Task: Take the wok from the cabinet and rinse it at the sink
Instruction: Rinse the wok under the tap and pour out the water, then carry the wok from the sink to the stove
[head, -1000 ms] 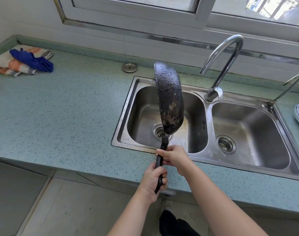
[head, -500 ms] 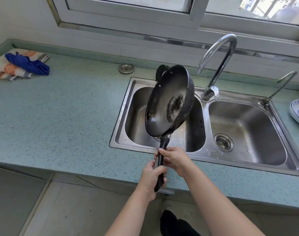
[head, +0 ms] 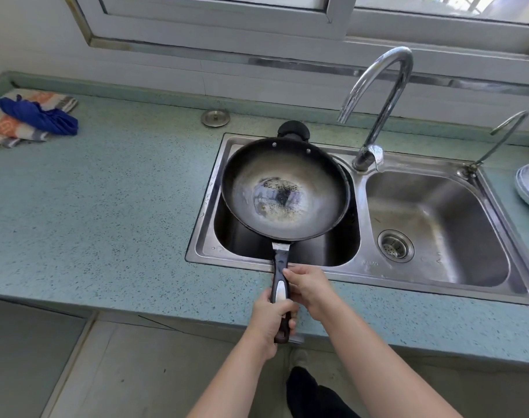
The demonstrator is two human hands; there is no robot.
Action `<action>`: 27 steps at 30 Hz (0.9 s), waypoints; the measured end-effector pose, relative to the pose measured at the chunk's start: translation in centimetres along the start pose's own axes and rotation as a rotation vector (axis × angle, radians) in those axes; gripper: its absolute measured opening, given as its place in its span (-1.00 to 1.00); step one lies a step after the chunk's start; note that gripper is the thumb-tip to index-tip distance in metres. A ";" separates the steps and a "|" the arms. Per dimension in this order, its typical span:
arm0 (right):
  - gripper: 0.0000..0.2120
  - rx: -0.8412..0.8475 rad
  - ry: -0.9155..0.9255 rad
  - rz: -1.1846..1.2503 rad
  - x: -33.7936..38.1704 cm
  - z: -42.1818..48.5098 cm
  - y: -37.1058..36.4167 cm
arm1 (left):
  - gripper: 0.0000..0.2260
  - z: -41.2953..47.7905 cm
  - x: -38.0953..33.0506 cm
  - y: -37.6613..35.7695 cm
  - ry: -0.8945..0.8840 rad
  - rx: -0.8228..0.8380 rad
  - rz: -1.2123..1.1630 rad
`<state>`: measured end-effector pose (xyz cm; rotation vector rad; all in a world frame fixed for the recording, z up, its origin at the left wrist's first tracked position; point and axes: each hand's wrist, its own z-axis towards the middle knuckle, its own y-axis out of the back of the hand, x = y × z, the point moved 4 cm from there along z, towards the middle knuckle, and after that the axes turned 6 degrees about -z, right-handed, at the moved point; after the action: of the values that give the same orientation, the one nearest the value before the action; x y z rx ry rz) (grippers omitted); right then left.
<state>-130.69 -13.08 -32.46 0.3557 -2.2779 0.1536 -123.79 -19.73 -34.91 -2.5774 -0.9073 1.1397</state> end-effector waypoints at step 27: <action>-0.77 0.324 -0.406 0.463 0.3 2.8 -1.5 | -0.86 -0.8 -1.8 -1.6 0.240 -0.134 0.155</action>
<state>-132.45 -15.17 -34.07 0.0114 -2.7100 0.7520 -124.85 -19.51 -32.61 -2.8575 -0.7641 0.8020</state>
